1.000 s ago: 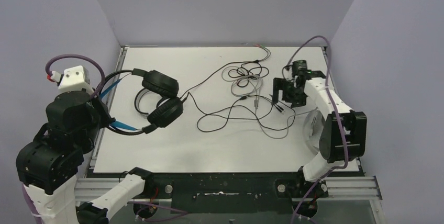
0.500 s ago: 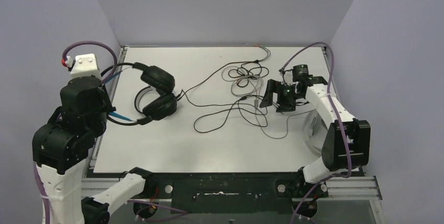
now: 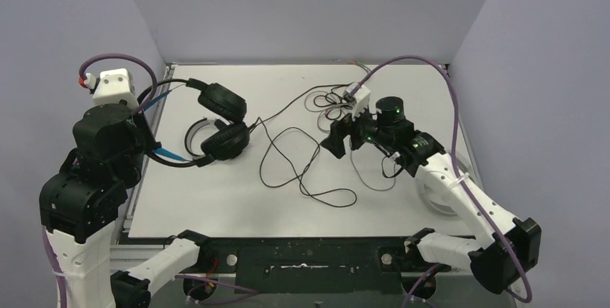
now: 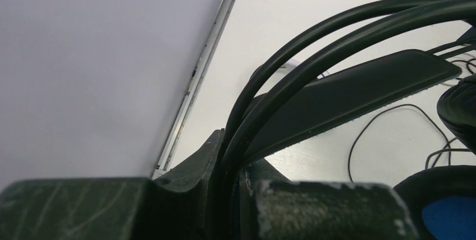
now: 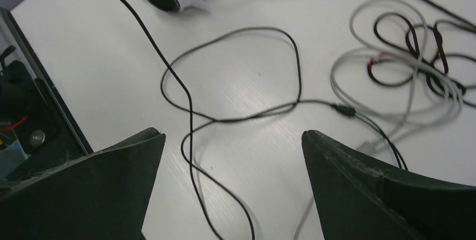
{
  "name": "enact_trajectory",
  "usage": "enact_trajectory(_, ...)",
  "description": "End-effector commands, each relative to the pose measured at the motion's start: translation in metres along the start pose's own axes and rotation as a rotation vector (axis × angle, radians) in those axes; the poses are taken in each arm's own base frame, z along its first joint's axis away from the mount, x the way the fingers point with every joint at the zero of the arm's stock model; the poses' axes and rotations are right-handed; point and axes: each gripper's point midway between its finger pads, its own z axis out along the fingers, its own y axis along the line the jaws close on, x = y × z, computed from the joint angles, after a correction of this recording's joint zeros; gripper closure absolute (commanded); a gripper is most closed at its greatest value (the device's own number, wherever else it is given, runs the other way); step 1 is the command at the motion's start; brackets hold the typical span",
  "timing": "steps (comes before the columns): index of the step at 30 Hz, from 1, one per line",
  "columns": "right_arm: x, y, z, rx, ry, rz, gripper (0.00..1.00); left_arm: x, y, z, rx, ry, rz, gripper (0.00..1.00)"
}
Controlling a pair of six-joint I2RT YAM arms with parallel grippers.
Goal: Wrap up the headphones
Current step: Wrap the headphones cable around the headphones.
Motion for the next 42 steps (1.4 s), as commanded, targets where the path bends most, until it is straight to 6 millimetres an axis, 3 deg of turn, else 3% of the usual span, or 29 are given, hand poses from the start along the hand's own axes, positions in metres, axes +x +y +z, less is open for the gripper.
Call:
enact_trajectory(1,-0.048,0.039,0.047,-0.193,-0.242,-0.131,0.0,-0.041,-0.013,-0.017,0.11,-0.124,-0.168,1.0)
enact_trajectory(3,-0.052,0.063,0.066,-0.281,-0.282,-0.127,0.0,-0.046,-0.015,-0.02,0.128,-0.134,-0.184,1.0)
enact_trajectory(6,-0.04,0.085,0.088,-0.338,-0.302,-0.09,0.0,-0.054,-0.018,-0.026,0.16,-0.142,-0.199,1.0)
enact_trajectory(11,-0.015,0.103,0.112,-0.374,-0.301,-0.033,0.0,-0.067,-0.022,-0.036,0.205,-0.153,-0.228,1.0)
enact_trajectory(14,-0.004,0.093,0.122,-0.313,-0.317,0.01,0.04,-0.07,-0.025,-0.039,0.229,-0.148,-0.239,1.0)
enact_trajectory(19,-0.004,0.049,0.114,-0.111,-0.423,0.099,0.36,-0.079,-0.035,-0.051,0.313,-0.164,-0.261,1.0)
enact_trajectory(20,-0.005,0.041,0.11,-0.082,-0.429,0.106,0.45,-0.081,-0.04,-0.053,0.346,-0.173,-0.253,1.0)
enact_trajectory(23,-0.011,0.009,0.09,0.0,-0.428,0.117,0.92,-0.081,-0.069,-0.067,0.542,-0.202,-0.175,1.0)
enact_trajectory(24,-0.014,0.0,0.081,0.018,-0.431,0.115,1.0,-0.078,-0.081,-0.069,0.607,-0.198,-0.138,1.0)
enact_trajectory(29,-0.03,-0.023,0.02,0.141,-0.383,0.007,1.0,-0.037,-0.134,-0.067,0.879,-0.097,0.076,1.0)
enact_trajectory(33,-0.047,-0.025,-0.016,0.197,-0.319,-0.113,1.0,-0.005,-0.172,-0.075,1.101,-0.041,0.157,1.0)
enact_trajectory(37,-0.034,-0.001,-0.006,0.026,-0.129,-0.195,1.0,-0.012,-0.196,-0.092,1.278,-0.133,0.094,1.0)
enact_trajectory(42,-0.01,0.034,0.02,-0.227,0.019,-0.13,1.0,-0.024,-0.201,-0.105,1.347,-0.28,0.06,1.0)
